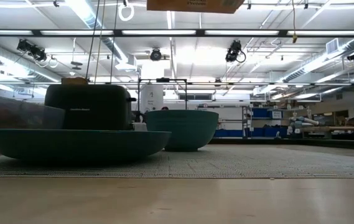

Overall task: Arrange a breakfast setting
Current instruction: Pour the cereal in the green bowl

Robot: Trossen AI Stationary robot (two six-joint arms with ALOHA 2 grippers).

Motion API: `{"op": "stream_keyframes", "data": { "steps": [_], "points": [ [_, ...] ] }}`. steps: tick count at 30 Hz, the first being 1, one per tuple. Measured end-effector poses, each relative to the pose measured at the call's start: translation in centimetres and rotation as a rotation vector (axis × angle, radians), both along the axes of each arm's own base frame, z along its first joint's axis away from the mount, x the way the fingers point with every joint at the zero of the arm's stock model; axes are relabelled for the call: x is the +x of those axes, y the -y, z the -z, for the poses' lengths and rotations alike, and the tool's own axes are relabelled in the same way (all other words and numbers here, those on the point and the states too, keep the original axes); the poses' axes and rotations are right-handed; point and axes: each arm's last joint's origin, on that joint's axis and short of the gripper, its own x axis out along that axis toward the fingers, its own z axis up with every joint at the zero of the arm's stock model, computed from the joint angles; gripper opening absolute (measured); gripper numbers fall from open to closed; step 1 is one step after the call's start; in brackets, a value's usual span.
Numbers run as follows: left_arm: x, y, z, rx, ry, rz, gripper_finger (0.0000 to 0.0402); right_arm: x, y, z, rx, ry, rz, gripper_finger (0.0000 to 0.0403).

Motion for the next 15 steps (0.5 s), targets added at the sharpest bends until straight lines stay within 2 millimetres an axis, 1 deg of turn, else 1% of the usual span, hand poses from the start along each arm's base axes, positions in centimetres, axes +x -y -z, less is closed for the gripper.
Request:
{"op": "stream_keyframes", "data": {
  "steps": [8,11,13,15],
  "points": [
    [-0.1,-0.1,-0.1,0.0,0.007,-0.016,0.0293,0.0,0.0,0.0,0.014,-0.006,0.02,0.0182],
    [-0.7,-0.1,-0.6,-0.009,0.028,-0.016,0.0309,-0.1,0.0,-0.1,0.013,0.002,0.028,0.0181],
    [-1.2,-0.1,-1.0,-0.024,0.045,-0.023,0.0313,-0.1,0.1,-0.2,0.019,0.014,0.031,0.0181],
    [-1.2,-0.2,-1.0,-0.033,0.048,-0.028,0.0314,-0.1,0.1,-0.3,0.018,0.023,0.031,0.0181]
  ]
}}
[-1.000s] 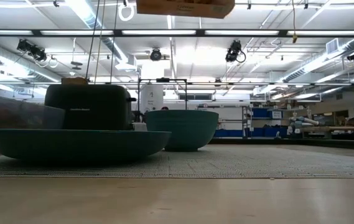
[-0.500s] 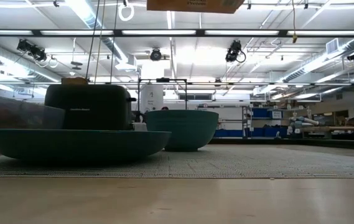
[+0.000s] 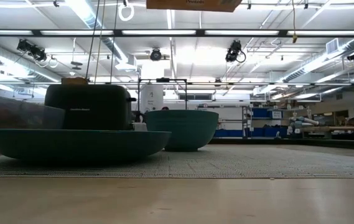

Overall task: Arrange a breakfast setting
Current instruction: Pour the cereal in the green bowl

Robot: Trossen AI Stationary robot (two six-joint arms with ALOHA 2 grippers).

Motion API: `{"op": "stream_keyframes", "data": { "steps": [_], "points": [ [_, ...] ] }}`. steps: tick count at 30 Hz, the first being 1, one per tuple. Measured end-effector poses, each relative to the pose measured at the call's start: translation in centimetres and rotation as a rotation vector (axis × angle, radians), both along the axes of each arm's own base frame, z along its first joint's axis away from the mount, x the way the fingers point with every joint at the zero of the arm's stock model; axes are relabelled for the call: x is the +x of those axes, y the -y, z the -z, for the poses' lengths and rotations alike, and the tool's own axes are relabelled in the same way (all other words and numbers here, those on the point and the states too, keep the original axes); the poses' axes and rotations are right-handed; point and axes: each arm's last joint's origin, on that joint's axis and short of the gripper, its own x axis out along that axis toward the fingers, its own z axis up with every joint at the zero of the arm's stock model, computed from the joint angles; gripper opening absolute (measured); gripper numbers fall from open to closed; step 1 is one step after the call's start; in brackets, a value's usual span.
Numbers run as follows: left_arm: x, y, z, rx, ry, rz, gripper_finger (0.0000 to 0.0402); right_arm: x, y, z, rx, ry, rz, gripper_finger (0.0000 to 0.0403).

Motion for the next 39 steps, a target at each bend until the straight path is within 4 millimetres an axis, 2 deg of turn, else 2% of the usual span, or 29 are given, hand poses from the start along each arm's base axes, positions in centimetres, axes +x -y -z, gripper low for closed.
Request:
{"op": "stream_keyframes", "data": {
  "steps": [6,12,18,21,26,32,35,39],
  "points": [
    [0.1,-0.1,0.1,-0.045,0.0,0.003,0.0315,-0.1,0.0,-0.5,-0.008,0.044,-0.001,0.018],
    [-0.6,0.0,-0.2,-0.114,0.021,0.037,0.0314,-1.5,-0.2,-1.4,-0.025,0.089,0.0,0.018],
    [-1.1,0.6,0.1,-0.122,-0.033,0.058,0.0314,-2.6,0.0,-2.0,-0.029,0.112,0.007,0.0179],
    [-2.1,1.1,0.2,-0.13,-0.084,0.076,0.0314,-3.3,0.2,-2.2,-0.028,0.112,0.017,0.0179],
    [-5.0,1.7,-0.3,-0.139,-0.139,0.114,0.0314,-4.8,0.6,-3.0,-0.03,0.141,0.072,0.0179],
    [-8.1,2.0,-0.7,-0.137,-0.14,0.15,0.0314,-5.7,1.1,-2.5,-0.015,0.129,0.134,0.0179],
    [-9.3,1.9,-0.1,-0.139,-0.115,0.157,0.0314,-6.3,1.3,-2.1,-0.002,0.131,0.174,0.0179],
    [-9.8,1.8,2.0,-0.155,-0.059,0.162,0.0314,-6.4,1.6,-1.2,0.013,0.102,0.264,0.0179]
  ]
}}
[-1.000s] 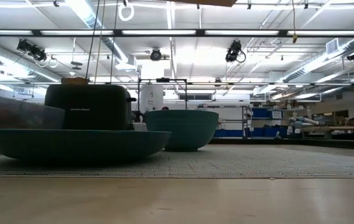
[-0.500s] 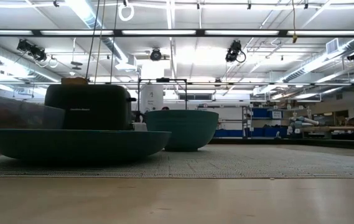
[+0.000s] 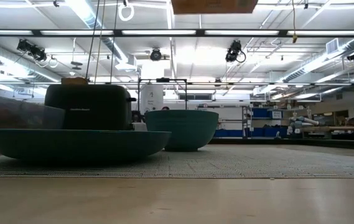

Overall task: Arrange a breakfast setting
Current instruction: Pour the cereal in the green bowl

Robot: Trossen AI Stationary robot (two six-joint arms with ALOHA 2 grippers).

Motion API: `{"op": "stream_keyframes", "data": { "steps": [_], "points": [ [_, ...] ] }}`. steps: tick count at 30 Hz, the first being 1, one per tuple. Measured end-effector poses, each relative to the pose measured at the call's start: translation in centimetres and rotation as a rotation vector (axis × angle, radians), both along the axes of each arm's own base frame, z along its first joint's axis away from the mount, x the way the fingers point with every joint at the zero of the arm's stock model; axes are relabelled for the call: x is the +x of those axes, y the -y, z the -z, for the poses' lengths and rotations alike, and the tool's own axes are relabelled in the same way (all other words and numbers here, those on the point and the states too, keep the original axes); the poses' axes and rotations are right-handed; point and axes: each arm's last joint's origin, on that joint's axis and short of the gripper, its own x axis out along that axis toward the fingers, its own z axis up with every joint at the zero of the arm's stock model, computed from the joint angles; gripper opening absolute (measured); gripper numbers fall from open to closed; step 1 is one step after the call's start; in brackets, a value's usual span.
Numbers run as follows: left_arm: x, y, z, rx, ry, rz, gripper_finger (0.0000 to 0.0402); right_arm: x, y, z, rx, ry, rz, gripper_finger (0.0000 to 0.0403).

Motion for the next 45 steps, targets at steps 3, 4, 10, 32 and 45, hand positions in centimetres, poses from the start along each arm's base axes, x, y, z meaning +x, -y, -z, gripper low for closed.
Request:
{"op": "stream_keyframes", "data": {
  "steps": [3,4,10,32,45],
  "points": [
    [-0.2,0.0,1.8,-0.008,0.045,0.0,0.0314,-0.2,0.3,0.4,0.008,-0.005,0.098,0.0178],
    [-0.2,0.0,2.3,-0.013,0.058,0.0,0.0314,-0.2,0.5,0.6,0.015,-0.012,0.13,0.0178],
    [-0.2,0.0,3.3,-0.189,0.095,0.017,0.0314,-0.1,1.9,2.3,0.065,-0.084,0.31,0.0178],
    [0.2,1.0,3.6,-0.153,0.064,0.121,0.0314,-3.9,5.0,8.2,0.091,-0.178,0.67,0.0178],
    [0.0,1.2,3.6,-0.039,0.058,0.121,0.0314,-7.1,3.6,12.0,0.068,-0.178,0.696,0.0178]
  ]
}}
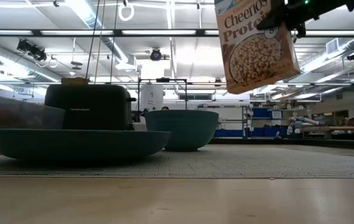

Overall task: Arrange a breakfast setting
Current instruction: Pour the cereal in the green bowl

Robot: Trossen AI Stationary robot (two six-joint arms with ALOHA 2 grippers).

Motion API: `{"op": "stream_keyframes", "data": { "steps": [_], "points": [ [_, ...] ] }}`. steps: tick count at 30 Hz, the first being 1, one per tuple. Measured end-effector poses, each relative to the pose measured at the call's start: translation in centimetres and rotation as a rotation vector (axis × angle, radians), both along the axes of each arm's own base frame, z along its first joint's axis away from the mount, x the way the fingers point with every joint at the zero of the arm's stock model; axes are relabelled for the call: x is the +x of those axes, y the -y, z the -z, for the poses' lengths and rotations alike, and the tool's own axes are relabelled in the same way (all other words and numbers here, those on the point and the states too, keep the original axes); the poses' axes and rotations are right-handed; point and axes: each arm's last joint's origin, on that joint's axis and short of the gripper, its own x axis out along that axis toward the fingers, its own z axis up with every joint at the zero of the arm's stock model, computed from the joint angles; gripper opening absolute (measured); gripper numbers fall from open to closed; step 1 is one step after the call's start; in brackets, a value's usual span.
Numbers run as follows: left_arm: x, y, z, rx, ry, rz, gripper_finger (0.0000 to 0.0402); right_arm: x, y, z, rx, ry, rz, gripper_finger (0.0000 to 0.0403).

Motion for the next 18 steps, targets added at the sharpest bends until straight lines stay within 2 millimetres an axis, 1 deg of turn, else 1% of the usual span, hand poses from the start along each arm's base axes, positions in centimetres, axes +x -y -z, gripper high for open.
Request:
{"op": "stream_keyframes", "data": {
  "steps": [2,6,9,14,18],
  "points": [
    [0.0,0.0,0.0,0.03,0.001,-0.003,0.0314,-0.1,0.0,0.1,0.0,0.01,-0.001,0.0178],
    [0.1,0.1,0.3,0.063,0.002,-0.003,0.0314,-0.1,0.0,-0.3,-0.012,0.07,0.002,0.0178],
    [0.2,0.2,2.2,0.056,-0.005,0.002,0.0314,-0.1,0.3,-0.3,-0.017,0.069,0.026,0.0178],
    [-0.5,0.6,5.1,0.057,0.129,0.025,0.0314,0.1,0.7,1.3,0.003,0.059,0.036,0.0178],
    [-0.9,0.8,7.1,0.052,0.152,0.044,0.0314,0.3,0.8,1.9,-0.046,0.077,0.028,0.0178]
  ]
}}
